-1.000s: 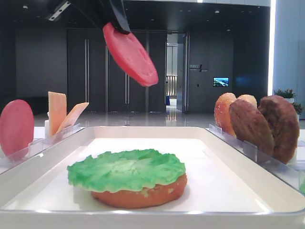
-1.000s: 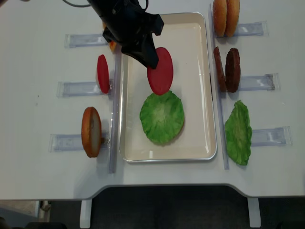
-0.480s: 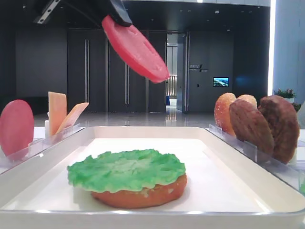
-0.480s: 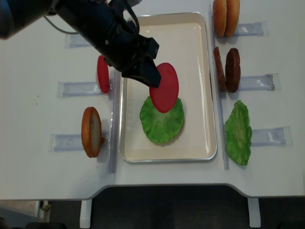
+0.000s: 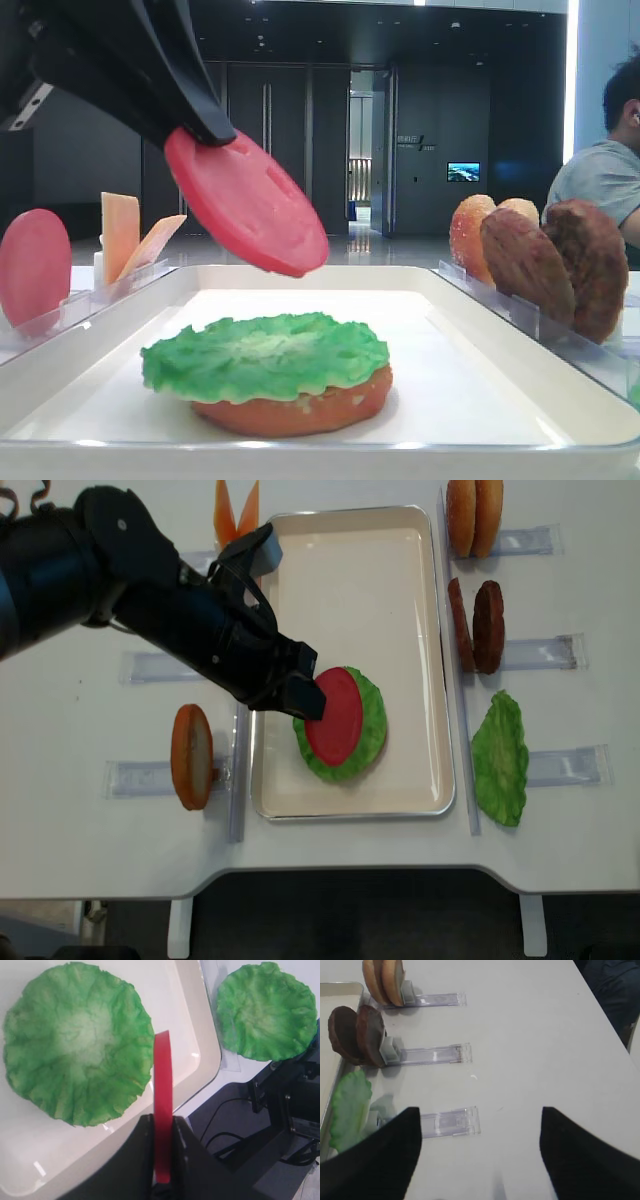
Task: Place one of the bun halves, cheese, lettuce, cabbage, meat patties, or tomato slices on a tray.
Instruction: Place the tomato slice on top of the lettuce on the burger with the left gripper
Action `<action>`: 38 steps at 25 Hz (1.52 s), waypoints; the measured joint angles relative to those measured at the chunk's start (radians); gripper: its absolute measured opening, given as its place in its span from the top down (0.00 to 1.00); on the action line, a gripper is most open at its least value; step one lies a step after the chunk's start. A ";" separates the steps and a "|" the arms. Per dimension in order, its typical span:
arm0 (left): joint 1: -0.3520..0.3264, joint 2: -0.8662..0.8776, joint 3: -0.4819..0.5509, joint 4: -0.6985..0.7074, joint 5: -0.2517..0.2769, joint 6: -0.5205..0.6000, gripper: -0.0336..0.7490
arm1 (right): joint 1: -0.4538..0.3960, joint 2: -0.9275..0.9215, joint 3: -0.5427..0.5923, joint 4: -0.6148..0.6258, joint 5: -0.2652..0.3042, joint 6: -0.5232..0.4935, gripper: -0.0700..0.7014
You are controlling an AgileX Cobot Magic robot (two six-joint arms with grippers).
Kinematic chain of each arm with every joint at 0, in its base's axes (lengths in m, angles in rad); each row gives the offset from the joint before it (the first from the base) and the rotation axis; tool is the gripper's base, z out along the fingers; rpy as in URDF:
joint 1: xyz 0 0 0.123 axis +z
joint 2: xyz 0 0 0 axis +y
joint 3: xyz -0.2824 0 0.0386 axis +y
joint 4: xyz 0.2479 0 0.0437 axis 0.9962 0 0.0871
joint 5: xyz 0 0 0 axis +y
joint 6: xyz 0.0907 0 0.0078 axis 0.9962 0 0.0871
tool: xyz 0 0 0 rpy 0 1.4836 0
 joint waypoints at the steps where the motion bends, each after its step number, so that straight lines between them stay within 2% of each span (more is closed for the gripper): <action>1: 0.000 -0.001 0.012 -0.018 -0.021 0.026 0.89 | 0.000 0.000 0.000 0.000 0.000 0.000 0.28; 4: 0.000 -0.001 0.042 -0.080 -0.071 0.108 0.89 | 0.000 0.000 0.000 0.000 0.000 0.000 0.28; 7: 0.000 -0.001 0.054 -0.125 -0.100 0.156 0.89 | 0.000 0.000 0.000 0.000 0.000 0.000 0.29; 15: 0.000 0.048 0.057 -0.148 -0.089 0.193 0.89 | 0.000 0.000 0.000 0.000 -0.001 0.000 0.30; 27: 0.000 0.131 0.057 -0.257 -0.121 0.321 0.89 | 0.000 0.000 0.000 0.000 -0.002 0.000 0.30; 38: 0.000 0.149 0.057 -0.260 -0.134 0.329 0.89 | 0.000 0.000 0.000 0.000 -0.002 0.000 0.30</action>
